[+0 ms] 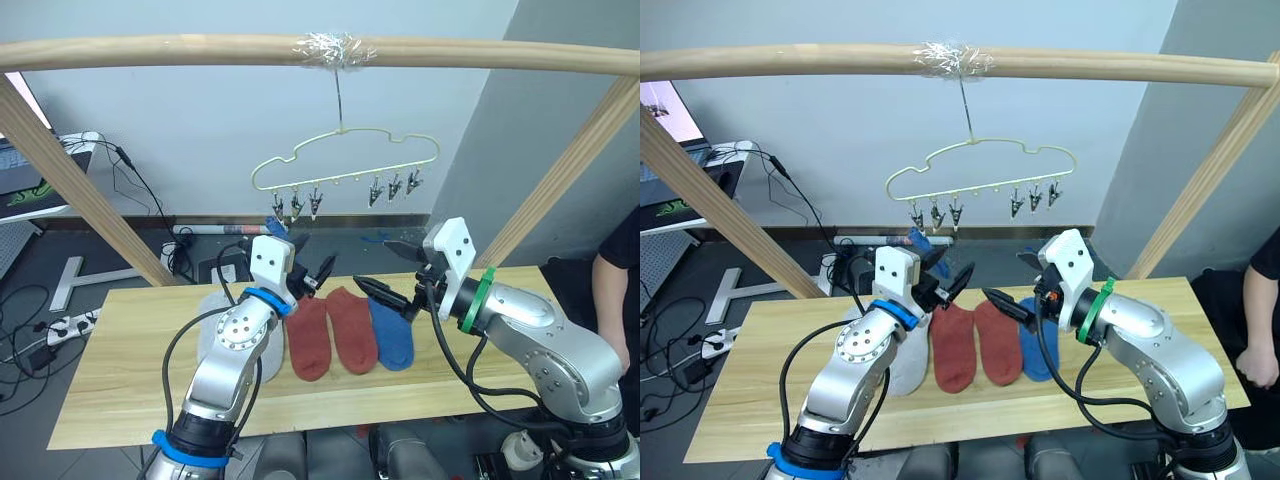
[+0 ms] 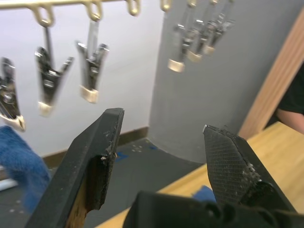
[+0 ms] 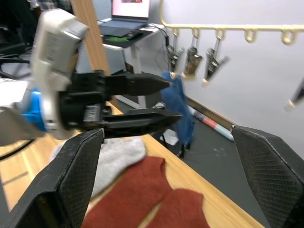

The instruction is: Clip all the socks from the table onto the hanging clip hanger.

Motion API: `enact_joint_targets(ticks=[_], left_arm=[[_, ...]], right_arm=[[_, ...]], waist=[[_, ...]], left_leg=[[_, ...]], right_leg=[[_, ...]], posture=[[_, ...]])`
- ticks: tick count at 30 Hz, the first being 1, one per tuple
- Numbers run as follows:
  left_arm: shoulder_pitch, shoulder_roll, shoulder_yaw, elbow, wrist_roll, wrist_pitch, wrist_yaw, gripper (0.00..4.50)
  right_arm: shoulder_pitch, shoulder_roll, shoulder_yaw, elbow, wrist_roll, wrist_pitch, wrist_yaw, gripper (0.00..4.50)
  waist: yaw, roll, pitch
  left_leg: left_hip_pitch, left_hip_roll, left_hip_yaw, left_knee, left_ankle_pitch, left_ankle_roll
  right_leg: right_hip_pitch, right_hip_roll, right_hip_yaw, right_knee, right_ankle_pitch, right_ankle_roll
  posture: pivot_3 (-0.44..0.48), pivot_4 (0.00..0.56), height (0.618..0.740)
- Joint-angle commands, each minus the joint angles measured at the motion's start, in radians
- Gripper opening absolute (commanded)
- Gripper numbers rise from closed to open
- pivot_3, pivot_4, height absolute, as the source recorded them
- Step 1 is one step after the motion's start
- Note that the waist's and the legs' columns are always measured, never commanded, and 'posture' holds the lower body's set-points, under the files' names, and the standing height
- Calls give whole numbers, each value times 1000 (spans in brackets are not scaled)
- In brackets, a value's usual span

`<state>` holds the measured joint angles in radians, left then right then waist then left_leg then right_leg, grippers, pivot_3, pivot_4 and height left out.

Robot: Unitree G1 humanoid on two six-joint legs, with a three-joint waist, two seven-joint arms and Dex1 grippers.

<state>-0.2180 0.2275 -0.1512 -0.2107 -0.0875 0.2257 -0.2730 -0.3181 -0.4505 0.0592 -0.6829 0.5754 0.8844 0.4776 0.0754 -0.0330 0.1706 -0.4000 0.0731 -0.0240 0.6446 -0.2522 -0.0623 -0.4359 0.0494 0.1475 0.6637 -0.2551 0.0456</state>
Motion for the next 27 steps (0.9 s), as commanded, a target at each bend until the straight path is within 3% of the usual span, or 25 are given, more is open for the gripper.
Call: enact_joint_targets(ticks=[1, 16, 27], left_arm=[[-31, -25, 6, 15, 27, -39, 24, 3022], [-95, -94, 32, 165, 138, -118, 156, 3022], [-161, -148, 61, 274, 148, -152, 216, 3022]], right_arm=[[-28, -12, -34, -62, 45, 4, 2, 4500], [-74, -64, -38, -46, 57, -25, 20, 4500], [-90, -72, -37, -40, 59, -22, 22, 4500]], waist=[[0, 0, 0], [0, -1, -1], [1, -1, -1]], left_leg=[[0, 0, 0, 0, 0, 0], [0, 0, -1, 1, 0, 0], [1, -1, -1, 1, 0, 0]], right_leg=[[0, 0, 0, 0, 0, 0], [1, 0, 0, 1, 3, -3], [2, 0, 0, 1, 4, -2]], posture=[[195, 131, 740], [174, 136, 740], [163, 139, 740]])
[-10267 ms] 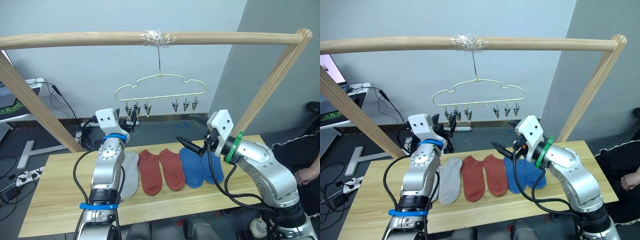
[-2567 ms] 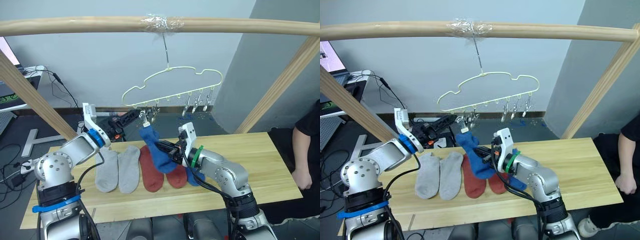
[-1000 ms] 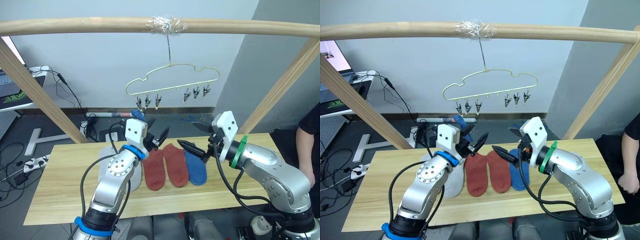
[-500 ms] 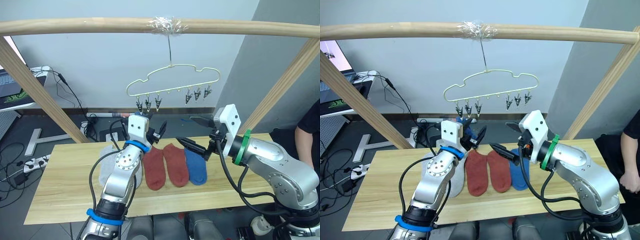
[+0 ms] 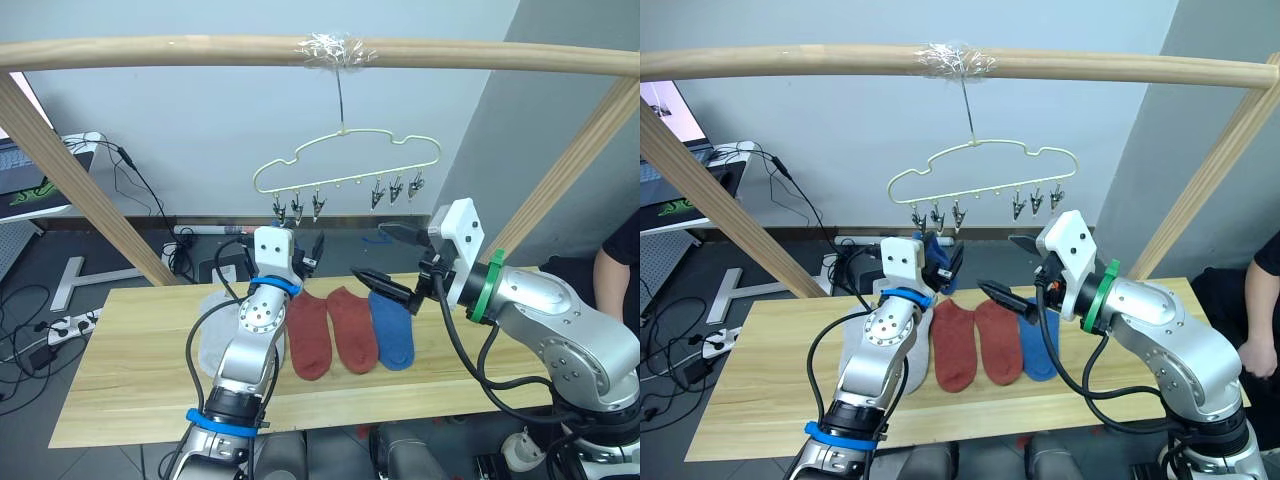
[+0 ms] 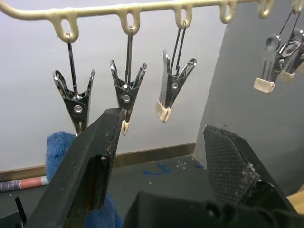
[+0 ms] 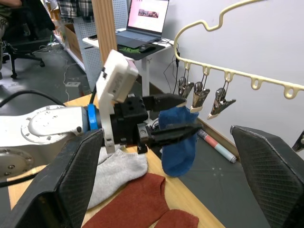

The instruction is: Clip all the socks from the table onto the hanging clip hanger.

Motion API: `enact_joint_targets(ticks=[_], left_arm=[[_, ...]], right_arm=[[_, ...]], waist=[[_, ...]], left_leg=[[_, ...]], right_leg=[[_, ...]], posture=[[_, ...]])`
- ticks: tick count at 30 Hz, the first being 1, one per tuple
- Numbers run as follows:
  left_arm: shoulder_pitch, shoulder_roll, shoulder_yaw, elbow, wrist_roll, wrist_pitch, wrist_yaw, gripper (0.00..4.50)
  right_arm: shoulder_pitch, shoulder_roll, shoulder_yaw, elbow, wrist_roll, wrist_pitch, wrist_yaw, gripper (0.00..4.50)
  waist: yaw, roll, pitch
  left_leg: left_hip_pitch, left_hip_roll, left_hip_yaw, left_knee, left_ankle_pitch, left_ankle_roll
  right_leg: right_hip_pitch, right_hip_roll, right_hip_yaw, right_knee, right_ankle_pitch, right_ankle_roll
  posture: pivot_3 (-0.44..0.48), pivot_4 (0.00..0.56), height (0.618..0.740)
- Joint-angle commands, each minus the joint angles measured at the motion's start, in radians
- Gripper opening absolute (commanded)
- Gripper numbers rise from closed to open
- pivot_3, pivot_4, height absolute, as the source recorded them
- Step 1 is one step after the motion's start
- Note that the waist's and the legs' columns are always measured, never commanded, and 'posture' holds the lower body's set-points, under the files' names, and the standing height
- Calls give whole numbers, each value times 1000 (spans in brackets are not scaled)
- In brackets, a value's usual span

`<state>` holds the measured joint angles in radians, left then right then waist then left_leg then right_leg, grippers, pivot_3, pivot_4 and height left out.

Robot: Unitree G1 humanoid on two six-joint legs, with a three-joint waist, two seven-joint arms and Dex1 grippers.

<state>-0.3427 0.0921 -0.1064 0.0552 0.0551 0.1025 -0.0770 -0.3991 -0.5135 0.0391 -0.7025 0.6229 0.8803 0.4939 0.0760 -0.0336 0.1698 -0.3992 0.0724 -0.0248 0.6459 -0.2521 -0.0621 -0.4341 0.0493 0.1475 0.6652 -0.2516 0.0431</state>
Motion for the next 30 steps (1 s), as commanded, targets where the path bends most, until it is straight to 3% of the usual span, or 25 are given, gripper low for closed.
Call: enact_joint_targets(ticks=[1, 30], left_arm=[[-46, -15, 17, 20, 7, -34, 22, 3022], [-125, -61, 53, 129, 15, -53, 101, 3022]], right_arm=[[-9, -9, -17, -20, 12, -18, 5, 4500], [-21, -28, -25, -18, 34, -13, -6, 4500]], waist=[[0, 0, 0], [-1, 0, 0]], left_leg=[[0, 0, 0, 0, 0, 0], [0, 0, 0, 1, 0, 0]], right_leg=[[0, 0, 0, 0, 0, 0], [1, 0, 0, 1, 1, 1]], posture=[[163, 139, 740], [149, 145, 740]])
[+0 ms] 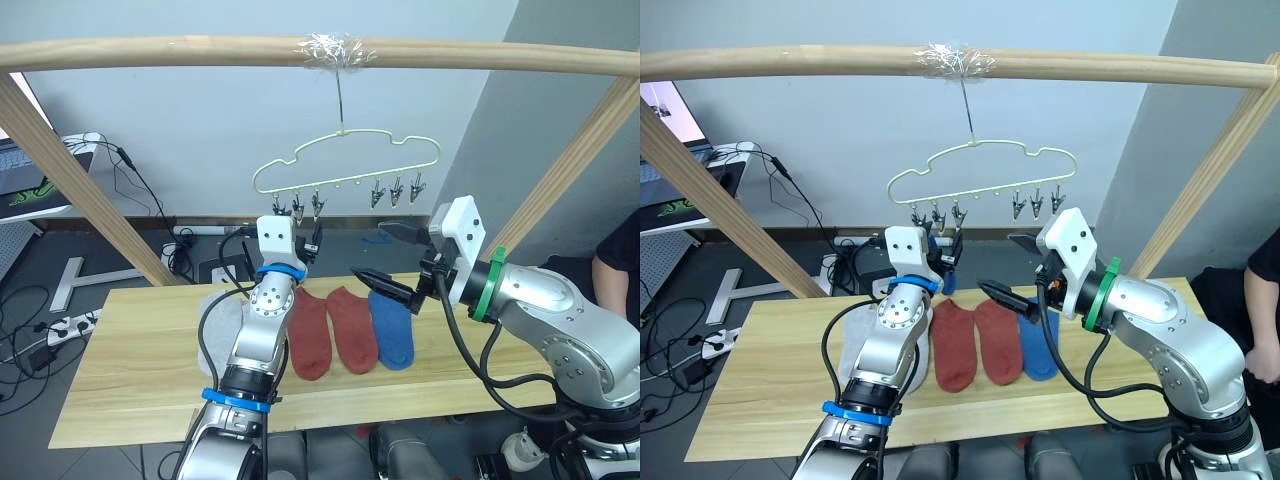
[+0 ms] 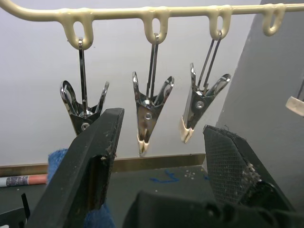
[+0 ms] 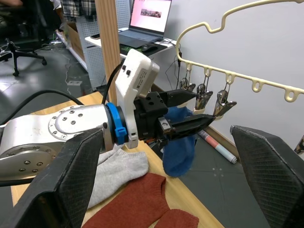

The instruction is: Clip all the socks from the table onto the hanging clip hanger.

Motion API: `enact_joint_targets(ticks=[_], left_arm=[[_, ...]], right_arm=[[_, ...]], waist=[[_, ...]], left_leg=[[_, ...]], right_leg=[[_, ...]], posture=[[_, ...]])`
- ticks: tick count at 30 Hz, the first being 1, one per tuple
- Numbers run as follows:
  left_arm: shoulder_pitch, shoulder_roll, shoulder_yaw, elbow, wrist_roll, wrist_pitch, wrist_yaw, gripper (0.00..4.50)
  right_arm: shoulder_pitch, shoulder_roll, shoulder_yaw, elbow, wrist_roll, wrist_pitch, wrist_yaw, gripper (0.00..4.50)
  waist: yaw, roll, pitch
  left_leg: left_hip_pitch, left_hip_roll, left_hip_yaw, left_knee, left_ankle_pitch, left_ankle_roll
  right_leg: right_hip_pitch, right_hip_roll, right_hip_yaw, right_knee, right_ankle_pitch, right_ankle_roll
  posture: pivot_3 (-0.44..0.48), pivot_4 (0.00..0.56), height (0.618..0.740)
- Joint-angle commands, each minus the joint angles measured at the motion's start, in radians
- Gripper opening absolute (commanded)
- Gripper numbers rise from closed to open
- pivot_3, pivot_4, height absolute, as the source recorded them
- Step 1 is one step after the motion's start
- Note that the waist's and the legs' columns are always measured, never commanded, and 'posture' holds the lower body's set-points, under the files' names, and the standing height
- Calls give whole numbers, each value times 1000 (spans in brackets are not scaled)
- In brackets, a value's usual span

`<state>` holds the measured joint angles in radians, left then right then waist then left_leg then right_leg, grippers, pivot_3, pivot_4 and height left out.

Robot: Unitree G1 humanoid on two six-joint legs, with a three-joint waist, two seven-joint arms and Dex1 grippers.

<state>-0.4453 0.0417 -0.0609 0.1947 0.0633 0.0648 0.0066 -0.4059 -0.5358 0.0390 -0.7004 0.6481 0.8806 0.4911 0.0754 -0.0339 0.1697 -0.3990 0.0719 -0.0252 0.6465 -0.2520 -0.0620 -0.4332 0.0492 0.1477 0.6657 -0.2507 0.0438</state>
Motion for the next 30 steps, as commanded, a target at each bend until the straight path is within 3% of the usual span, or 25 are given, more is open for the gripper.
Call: enact_joint_targets(ticks=[1, 5, 9, 30], left_arm=[[-27, -15, 8, -9, 8, -16, 24, 3022], [-30, -23, 7, -12, 12, -14, 33, 3022], [-25, -26, 4, -20, 9, -11, 29, 2201], [-88, -16, 39, 44, 3, -37, 37, 2201]], right_arm=[[-14, -6, -27, -20, 11, -12, -5, 4500], [-12, -7, -29, -21, 13, -10, -7, 4500], [-9, -9, -30, -22, 15, -9, -10, 4500], [-10, -13, -29, -28, 22, -7, -8, 4500]], waist=[[0, 0, 0], [0, 0, 0], [0, 0, 0], [0, 0, 0]], left_leg=[[0, 0, 0, 0, 0, 0], [0, 0, 0, 0, 0, 0], [0, 0, 0, 0, 0, 0], [2, 0, 0, 0, 0, 0]], right_leg=[[0, 0, 0, 0, 0, 0], [0, 0, 0, 0, 0, 0], [1, 0, 0, 0, 0, 0], [3, 0, 0, 0, 0, 0]], posture=[[149, 145, 740], [149, 145, 740], [138, 147, 740], [141, 151, 740]])
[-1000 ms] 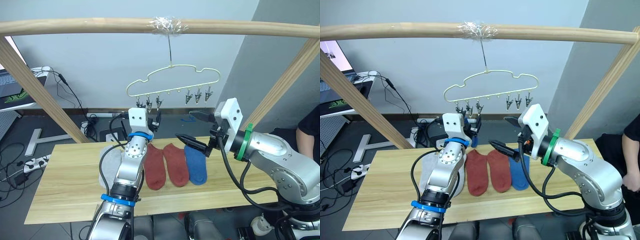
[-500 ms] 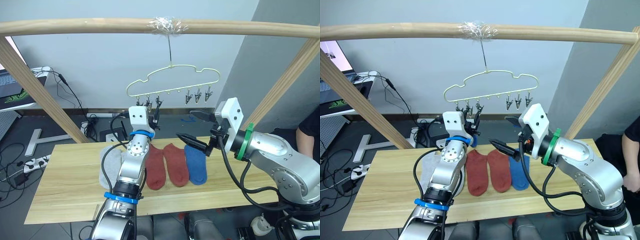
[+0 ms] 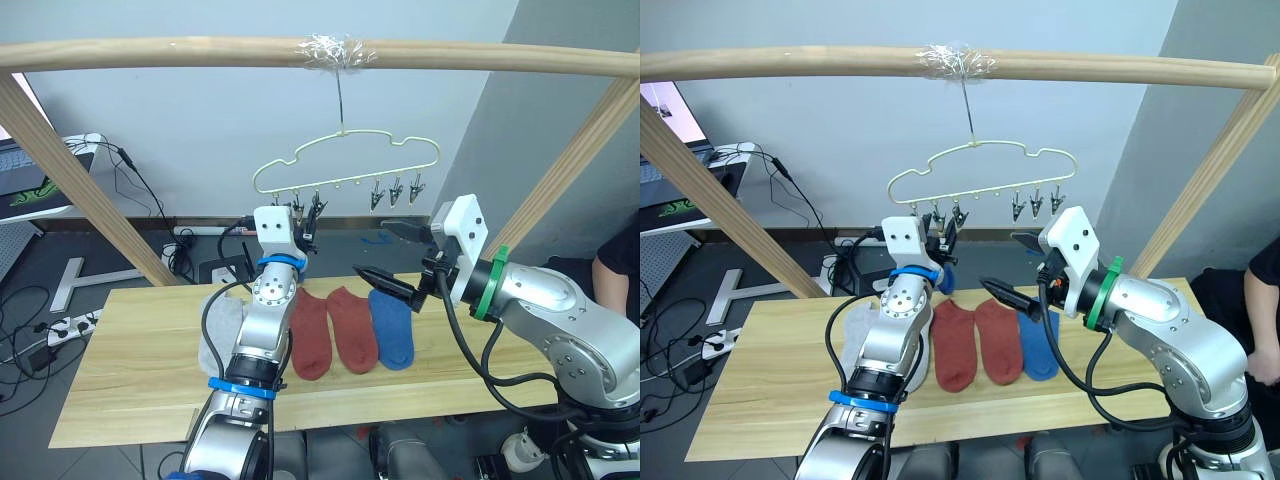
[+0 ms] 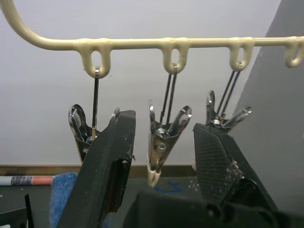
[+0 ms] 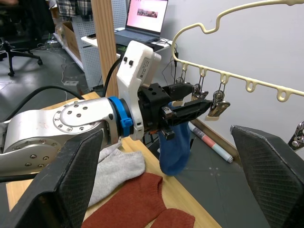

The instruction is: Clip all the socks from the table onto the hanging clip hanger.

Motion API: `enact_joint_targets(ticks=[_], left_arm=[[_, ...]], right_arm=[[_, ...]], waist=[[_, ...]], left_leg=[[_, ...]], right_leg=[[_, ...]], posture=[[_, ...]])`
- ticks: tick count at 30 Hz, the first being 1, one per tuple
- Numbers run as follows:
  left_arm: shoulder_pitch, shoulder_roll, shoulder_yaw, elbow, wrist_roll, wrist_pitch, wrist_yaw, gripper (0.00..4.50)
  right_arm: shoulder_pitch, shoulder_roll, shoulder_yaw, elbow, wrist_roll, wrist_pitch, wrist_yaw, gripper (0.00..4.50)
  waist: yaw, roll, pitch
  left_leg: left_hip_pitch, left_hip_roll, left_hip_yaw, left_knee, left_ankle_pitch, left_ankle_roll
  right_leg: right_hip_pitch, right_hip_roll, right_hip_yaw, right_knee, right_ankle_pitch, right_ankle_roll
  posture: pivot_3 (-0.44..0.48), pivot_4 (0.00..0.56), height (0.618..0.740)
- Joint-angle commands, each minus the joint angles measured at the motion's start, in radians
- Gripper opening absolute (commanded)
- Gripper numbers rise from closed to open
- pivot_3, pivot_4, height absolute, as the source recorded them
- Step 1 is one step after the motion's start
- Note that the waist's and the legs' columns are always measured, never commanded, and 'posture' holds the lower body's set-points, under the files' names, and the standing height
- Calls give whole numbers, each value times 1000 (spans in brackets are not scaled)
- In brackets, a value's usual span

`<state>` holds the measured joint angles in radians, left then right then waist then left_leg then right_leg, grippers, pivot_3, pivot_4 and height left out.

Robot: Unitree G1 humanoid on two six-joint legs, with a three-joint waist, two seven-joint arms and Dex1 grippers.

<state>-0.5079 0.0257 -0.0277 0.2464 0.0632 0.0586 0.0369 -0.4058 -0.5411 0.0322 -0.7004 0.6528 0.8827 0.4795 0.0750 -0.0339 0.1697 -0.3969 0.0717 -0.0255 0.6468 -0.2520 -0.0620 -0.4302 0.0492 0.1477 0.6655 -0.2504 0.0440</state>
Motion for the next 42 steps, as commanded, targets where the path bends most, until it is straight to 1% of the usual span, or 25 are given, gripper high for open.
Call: enact_joint_targets(ticks=[1, 28, 31, 34, 36, 38, 42], left_arm=[[-28, 2, 6, -3, 4, -35, 5, 2201], [-53, 15, 3, 48, 19, -93, 12, 2201], [-53, 12, 5, 49, 16, -98, 9, 1665], [-55, 10, 7, 49, 12, -101, 4, 778], [-54, 10, 7, 48, 11, -101, 3, 342], [-53, 11, 9, 45, 10, -101, -1, 155], [-58, 14, 13, 37, 0, -86, -17, 154]], right_arm=[[-12, -7, -21, -27, 17, -9, 4, 4500], [-13, -5, -18, -19, 18, -10, 0, 4500], [-11, -4, -17, -21, 18, -10, -1, 4500], [-8, -3, -18, -22, 19, -9, -3, 4500], [-6, -2, -18, -23, 19, -9, -4, 4500], [-5, -3, -18, -24, 18, -9, -6, 4500], [1, -15, -3, -27, -6, -9, -9, 4500]], waist=[[0, 0, 0], [0, 0, 0], [0, 0, 0], [0, 0, 0], [0, 0, 0], [0, 0, 0], [0, 0, 0]], left_leg=[[0, 0, 0, 0, 0, 0], [0, 0, 0, 0, 0, 0], [0, 0, 0, 0, 0, 0], [0, 0, 0, 0, 0, 0], [0, 0, 0, 0, 0, 0], [0, 0, 0, 0, 0, 0], [0, 0, 0, 0, 0, 0]], right_leg=[[0, 0, 0, 0, 0, 0], [0, 0, 0, 0, 0, 0], [0, 0, 0, 0, 0, 0], [0, 0, 0, 0, 0, 0], [0, 0, 0, 0, 0, 0], [0, 0, 0, 0, 0, 0], [0, 0, 0, 0, 0, 0]], posture=[[141, 151, 740], [144, 155, 740], [144, 154, 740], [144, 154, 740], [144, 154, 740], [144, 154, 740], [144, 154, 740]])
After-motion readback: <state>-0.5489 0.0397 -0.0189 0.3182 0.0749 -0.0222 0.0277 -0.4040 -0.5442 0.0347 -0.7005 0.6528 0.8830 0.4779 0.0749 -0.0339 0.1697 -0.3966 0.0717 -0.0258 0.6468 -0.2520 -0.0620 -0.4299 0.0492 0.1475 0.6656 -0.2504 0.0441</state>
